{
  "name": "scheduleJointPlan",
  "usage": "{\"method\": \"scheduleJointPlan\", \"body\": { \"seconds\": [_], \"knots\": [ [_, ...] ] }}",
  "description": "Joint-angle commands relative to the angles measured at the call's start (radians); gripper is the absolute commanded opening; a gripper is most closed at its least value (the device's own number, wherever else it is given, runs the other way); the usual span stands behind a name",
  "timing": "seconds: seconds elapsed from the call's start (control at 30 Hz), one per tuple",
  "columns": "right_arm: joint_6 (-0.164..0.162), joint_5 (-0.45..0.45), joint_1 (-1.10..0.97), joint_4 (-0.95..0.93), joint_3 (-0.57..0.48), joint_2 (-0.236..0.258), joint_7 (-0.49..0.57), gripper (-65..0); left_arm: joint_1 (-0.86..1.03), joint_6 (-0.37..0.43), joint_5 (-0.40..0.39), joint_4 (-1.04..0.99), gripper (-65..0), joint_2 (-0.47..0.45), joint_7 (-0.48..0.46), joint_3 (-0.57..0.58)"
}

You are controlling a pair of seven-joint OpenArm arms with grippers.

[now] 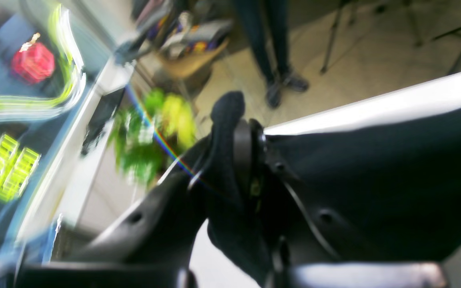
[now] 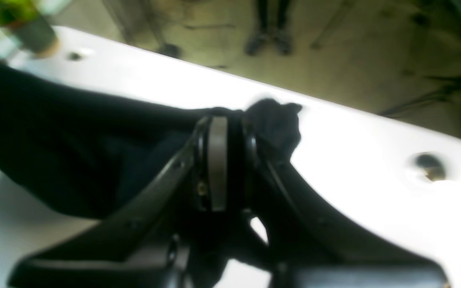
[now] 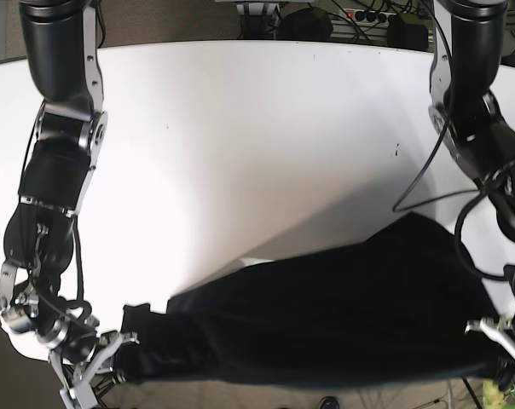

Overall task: Fold the T-shirt properly
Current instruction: 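Swing the lifted shirt up and lay it back down with both grippers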

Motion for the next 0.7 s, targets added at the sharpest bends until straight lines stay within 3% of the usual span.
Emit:
{"method": "scheduleJointPlan", "body": {
  "seconds": [0.0,0.33,0.67],
  "knots": [
    [0.008,0.034,0.078,0.025,-0.019,0.013,0.039,-62.6,-0.069,0.011,-0.006,0.01,-65.0,-0.02,-0.028,-0.019],
    [0.008,0.042,0.247,-0.041,-0.05,0.076,0.017,-62.5,-0.23,0.012,-0.006,-0.041,-65.0,-0.051,-0.03,-0.02],
    [0.009,0.043,0.122,0.027,-0.045,0.091,0.013,-62.5,-0.092,0.008,-0.009,-0.016,-65.0,-0.054,-0.03,-0.075]
  ]
}}
